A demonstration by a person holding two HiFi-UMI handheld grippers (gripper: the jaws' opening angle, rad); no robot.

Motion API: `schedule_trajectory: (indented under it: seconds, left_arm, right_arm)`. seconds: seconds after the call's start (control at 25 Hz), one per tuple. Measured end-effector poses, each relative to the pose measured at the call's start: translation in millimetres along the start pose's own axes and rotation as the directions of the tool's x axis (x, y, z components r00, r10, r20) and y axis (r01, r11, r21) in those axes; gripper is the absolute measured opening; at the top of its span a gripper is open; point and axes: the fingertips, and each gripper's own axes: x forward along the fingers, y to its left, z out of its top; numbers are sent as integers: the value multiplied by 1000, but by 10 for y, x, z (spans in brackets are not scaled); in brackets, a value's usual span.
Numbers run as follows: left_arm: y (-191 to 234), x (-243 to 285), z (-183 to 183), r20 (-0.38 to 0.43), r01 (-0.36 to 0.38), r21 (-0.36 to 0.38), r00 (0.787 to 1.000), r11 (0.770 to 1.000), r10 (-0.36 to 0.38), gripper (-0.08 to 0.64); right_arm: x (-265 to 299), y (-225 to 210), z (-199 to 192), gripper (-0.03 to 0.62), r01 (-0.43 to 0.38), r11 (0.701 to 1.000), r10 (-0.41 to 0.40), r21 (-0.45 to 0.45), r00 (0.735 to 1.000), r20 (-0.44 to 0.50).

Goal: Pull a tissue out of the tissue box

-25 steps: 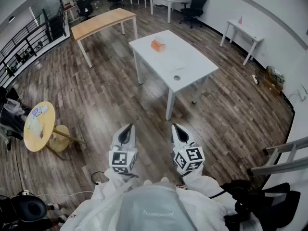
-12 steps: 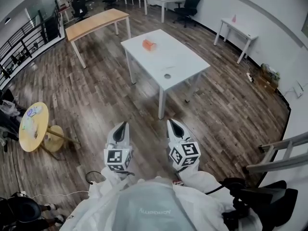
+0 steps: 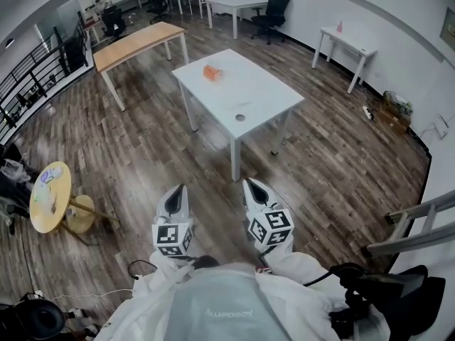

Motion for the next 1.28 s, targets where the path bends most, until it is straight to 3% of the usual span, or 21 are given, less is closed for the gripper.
schedule_trajectory:
  seconds: [0.6,1.28]
  left_arm:
    - [129,475,-126,-15,19,-14,1000,1000,-19,0]
    - [1177,1756,-101,-29,60,-28,998,998,-60,0]
  right_arm:
    - [362,-268,-42,2,26,1000,-26,9,1000,-11]
    - [1887,-431,48,2,71,997,-71,1,997,-40]
